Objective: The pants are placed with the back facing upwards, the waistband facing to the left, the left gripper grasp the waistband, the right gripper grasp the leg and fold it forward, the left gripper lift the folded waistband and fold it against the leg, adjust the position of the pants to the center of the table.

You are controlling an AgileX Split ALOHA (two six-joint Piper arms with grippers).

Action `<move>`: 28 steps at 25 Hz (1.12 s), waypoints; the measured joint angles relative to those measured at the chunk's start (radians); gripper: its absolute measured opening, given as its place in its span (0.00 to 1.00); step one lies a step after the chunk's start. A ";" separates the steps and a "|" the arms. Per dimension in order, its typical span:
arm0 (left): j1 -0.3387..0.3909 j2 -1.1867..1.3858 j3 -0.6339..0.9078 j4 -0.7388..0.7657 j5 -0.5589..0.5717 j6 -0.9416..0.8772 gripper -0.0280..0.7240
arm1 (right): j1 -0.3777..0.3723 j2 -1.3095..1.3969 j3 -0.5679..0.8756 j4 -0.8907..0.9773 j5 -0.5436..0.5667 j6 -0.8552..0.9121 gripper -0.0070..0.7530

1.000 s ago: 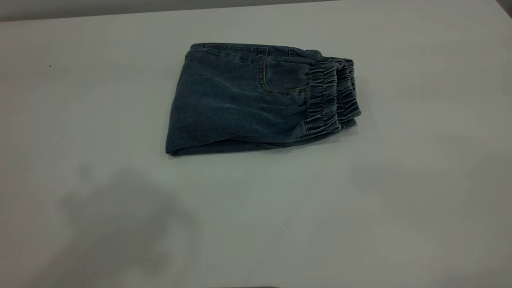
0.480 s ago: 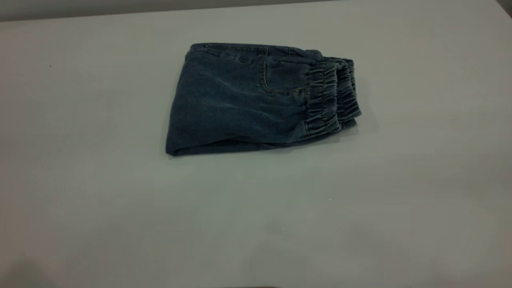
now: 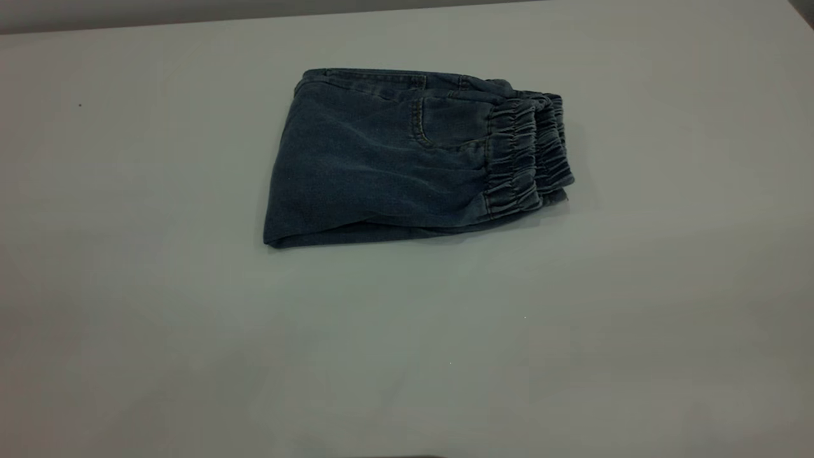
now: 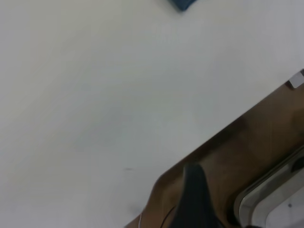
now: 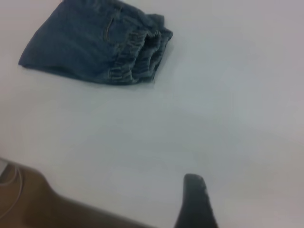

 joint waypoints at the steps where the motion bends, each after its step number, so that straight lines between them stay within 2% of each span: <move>1: 0.000 -0.020 0.017 0.000 0.000 0.000 0.71 | 0.000 0.000 0.010 0.000 -0.014 -0.001 0.58; 6: 0.000 -0.096 0.095 0.000 -0.006 0.003 0.71 | 0.000 0.000 0.080 0.000 -0.047 -0.014 0.58; 11: 0.000 -0.118 0.150 -0.019 -0.037 0.000 0.71 | 0.000 0.000 0.083 0.005 -0.055 -0.028 0.58; 16: 0.000 -0.119 0.156 -0.092 -0.053 0.018 0.71 | 0.000 0.000 0.083 0.031 -0.055 -0.064 0.58; 28: 0.000 -0.119 0.158 -0.108 -0.055 0.026 0.71 | 0.000 0.000 0.083 0.052 -0.054 -0.098 0.58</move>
